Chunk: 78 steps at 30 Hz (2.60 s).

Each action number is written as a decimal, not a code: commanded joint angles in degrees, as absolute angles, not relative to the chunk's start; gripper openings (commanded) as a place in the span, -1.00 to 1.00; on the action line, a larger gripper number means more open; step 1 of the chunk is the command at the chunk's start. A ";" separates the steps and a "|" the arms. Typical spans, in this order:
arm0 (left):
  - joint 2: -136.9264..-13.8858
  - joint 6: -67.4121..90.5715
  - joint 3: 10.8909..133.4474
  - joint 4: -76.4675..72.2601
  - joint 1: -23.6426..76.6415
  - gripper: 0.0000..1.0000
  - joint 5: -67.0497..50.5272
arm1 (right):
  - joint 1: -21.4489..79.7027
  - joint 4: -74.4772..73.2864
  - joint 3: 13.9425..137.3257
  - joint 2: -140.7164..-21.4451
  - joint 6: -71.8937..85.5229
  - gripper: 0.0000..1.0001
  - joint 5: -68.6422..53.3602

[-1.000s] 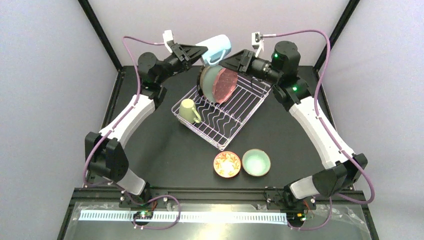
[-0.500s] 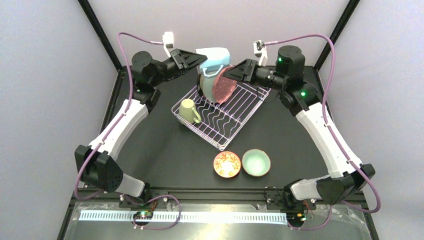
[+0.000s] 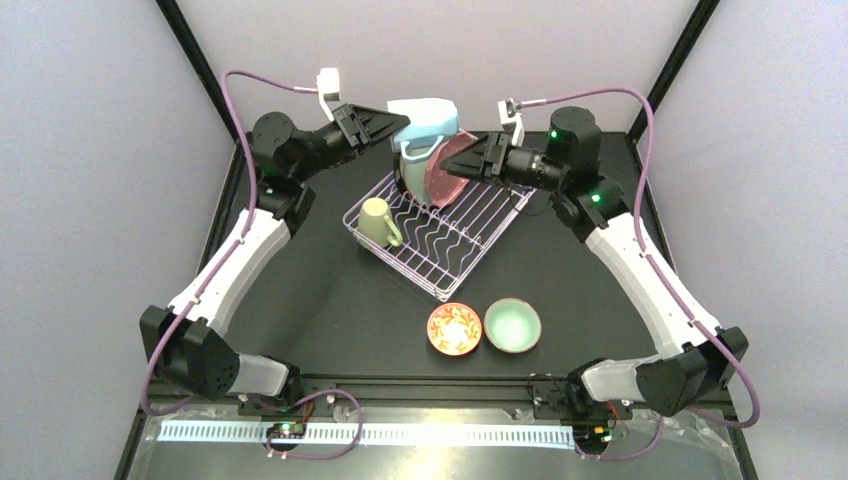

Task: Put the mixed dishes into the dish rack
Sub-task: Pass from the left arm to the right

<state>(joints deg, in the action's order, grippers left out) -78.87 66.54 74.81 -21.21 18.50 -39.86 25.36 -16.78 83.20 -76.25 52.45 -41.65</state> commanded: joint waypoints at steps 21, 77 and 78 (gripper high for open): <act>-75.59 68.62 73.34 -29.07 21.05 -0.97 -37.53 | 25.31 1.14 78.10 -75.15 65.46 0.76 -48.58; -84.63 59.47 79.83 -22.63 29.50 -0.97 -39.58 | 25.40 4.47 78.64 -81.66 68.82 0.53 -47.96; -84.59 59.18 79.50 -22.43 29.82 -0.97 -39.46 | 25.40 4.49 78.77 -81.70 68.86 0.49 -47.64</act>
